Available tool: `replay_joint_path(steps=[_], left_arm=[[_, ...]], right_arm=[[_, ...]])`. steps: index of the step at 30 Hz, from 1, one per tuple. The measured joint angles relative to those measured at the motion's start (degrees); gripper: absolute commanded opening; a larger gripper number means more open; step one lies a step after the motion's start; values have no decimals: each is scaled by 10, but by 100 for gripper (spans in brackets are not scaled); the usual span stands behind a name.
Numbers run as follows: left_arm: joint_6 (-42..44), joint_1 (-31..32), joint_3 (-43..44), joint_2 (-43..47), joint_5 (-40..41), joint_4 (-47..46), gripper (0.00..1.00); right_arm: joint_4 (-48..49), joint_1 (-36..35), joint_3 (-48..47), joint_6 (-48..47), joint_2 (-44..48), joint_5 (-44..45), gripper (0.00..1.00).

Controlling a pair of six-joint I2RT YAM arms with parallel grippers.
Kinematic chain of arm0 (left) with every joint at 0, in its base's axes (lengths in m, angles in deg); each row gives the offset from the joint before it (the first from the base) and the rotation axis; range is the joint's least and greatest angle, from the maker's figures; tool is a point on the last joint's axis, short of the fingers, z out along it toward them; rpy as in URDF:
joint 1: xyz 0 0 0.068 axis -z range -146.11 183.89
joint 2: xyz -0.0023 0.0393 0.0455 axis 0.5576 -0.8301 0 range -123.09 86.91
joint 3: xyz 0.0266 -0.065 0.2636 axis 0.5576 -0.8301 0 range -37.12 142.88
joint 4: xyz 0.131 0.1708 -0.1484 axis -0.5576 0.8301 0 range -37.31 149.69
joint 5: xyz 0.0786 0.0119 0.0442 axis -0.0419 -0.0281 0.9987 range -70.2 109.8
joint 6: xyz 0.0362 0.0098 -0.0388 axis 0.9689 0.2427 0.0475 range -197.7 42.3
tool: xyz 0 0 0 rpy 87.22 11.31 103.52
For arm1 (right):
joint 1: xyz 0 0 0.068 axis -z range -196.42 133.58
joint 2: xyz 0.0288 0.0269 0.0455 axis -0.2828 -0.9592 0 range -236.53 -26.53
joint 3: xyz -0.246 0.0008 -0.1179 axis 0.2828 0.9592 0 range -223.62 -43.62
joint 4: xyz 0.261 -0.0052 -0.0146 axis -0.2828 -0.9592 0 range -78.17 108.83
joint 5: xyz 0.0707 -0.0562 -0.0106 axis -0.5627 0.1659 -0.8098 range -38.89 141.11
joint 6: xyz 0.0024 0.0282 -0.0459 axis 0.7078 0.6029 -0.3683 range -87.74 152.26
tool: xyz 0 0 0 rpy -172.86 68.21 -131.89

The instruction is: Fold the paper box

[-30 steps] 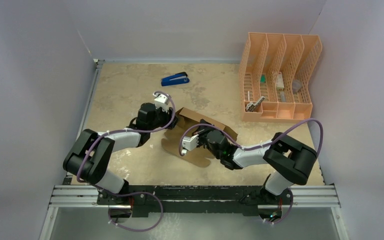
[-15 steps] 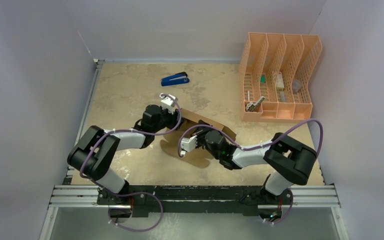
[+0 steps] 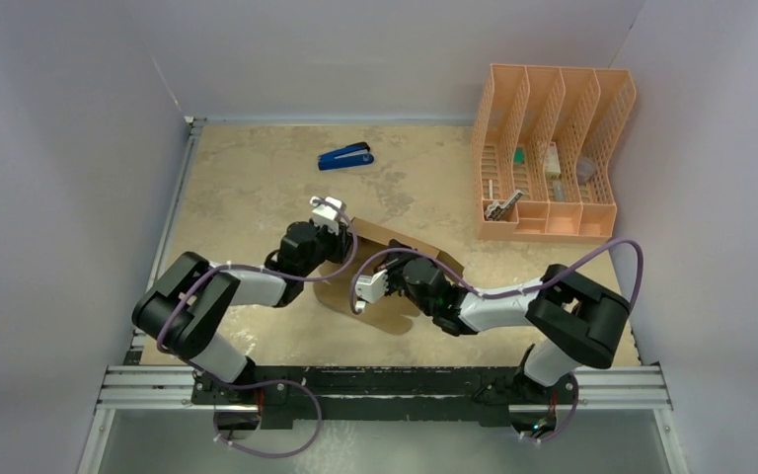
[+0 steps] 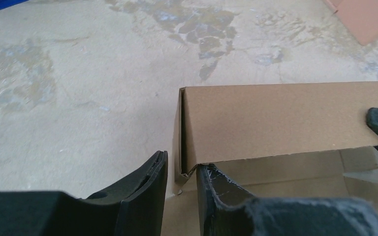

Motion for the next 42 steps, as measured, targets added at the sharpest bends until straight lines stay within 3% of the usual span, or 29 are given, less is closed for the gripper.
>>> replay_joint_path(steps=[8,18,28,42], left_arm=[[-16,46,-36,5,121,-51,30],[-49,86,-42,-62,250,-155,33],[-83,111,-42,-106,324,-223,27],[-111,157,-36,-116,452,-218,21]], right_arm=[[-10,-4,0,5,4,-12,0],[-28,-10,-7,13,8,-11,0],[-45,-11,-8,23,16,-14,0],[-48,-11,-10,28,16,-26,0]])
